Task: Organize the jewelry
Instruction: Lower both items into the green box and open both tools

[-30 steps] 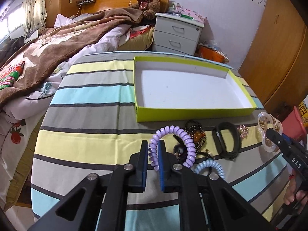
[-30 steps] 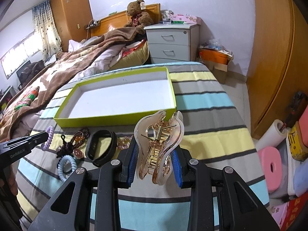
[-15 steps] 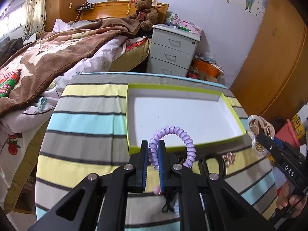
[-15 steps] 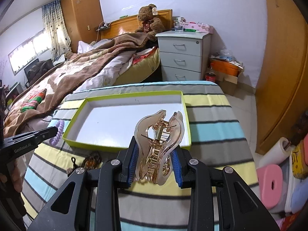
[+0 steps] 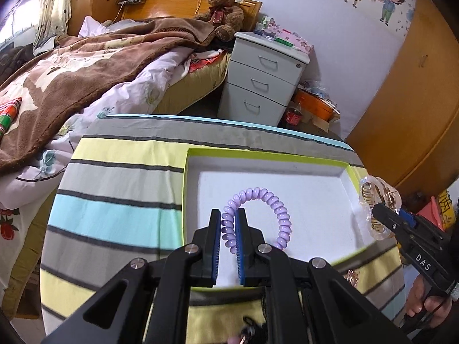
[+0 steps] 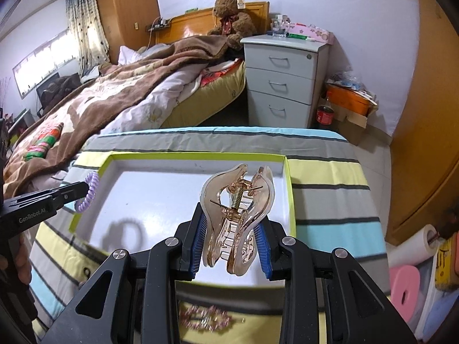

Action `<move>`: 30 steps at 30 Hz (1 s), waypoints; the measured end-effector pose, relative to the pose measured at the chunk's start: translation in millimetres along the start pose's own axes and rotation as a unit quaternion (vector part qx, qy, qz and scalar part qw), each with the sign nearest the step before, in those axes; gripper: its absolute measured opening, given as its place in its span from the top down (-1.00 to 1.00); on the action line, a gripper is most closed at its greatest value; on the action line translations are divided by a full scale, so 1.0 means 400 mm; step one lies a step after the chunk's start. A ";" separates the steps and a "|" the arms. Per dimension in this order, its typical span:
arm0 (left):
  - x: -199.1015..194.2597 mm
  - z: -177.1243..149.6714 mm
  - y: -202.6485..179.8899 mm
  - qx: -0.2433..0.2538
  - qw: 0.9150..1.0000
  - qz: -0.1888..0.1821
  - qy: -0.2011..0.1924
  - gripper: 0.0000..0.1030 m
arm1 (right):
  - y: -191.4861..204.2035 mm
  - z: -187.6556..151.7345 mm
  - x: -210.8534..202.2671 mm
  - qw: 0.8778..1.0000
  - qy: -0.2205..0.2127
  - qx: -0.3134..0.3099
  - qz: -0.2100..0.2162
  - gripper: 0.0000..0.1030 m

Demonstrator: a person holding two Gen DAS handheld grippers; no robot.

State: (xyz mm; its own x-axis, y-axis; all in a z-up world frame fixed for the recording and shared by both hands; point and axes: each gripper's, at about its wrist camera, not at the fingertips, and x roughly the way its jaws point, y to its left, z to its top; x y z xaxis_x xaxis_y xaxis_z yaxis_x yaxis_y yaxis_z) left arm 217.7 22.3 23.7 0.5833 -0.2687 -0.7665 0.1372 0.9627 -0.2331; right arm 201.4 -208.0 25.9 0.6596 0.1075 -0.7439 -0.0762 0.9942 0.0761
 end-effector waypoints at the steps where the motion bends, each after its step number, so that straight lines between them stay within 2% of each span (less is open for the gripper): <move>1: 0.009 0.003 -0.003 0.002 1.000 0.002 0.000 0.80 | -0.003 0.004 0.010 1.000 0.002 -0.001 0.000 0.36; 14: 0.136 0.044 0.000 -0.005 0.999 0.016 0.028 0.80 | -0.017 0.029 0.123 0.999 0.035 -0.013 -0.002 0.36; 30: 0.182 0.042 -0.006 -0.001 0.999 0.031 0.040 0.80 | -0.014 0.036 0.148 0.999 0.033 -0.029 -0.019 0.35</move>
State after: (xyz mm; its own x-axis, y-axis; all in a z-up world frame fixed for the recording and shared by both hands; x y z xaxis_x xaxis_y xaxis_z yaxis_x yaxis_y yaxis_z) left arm 273.3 1.0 -21.5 0.5250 -0.2095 -0.8249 0.1002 0.9777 -0.1845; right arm 251.8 -207.1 -9.2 0.6126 0.0677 -0.7875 -0.0970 0.9952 0.0100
